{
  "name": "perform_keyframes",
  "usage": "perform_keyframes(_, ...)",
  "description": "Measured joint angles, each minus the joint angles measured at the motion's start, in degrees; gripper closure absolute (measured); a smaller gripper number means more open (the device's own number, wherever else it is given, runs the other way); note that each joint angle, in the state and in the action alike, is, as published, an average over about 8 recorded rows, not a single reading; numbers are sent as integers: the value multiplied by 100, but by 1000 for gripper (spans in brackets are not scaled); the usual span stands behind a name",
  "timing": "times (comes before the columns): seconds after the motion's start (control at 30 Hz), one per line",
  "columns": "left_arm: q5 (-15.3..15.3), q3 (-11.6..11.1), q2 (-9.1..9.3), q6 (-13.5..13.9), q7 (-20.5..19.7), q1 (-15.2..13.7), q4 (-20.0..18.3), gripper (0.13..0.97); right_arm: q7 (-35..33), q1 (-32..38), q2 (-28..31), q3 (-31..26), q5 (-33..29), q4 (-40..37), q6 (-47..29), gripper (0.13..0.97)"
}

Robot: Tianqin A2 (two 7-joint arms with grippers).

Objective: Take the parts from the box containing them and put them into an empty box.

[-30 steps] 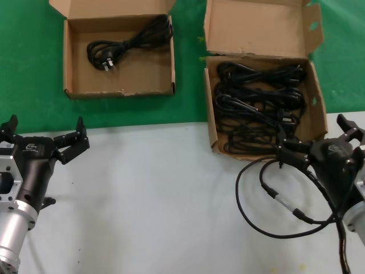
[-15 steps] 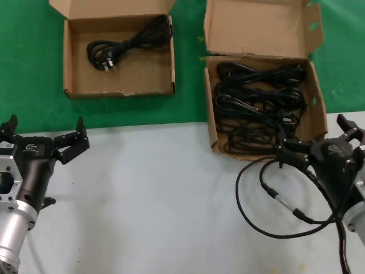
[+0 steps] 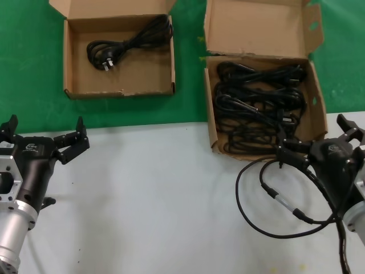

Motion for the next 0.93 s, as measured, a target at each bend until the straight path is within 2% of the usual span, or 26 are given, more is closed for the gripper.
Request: perform_keyframes(0.93, 0, 0, 0, 0, 0, 0, 0, 132, 0, 0, 0, 0, 0, 0, 0, 129)
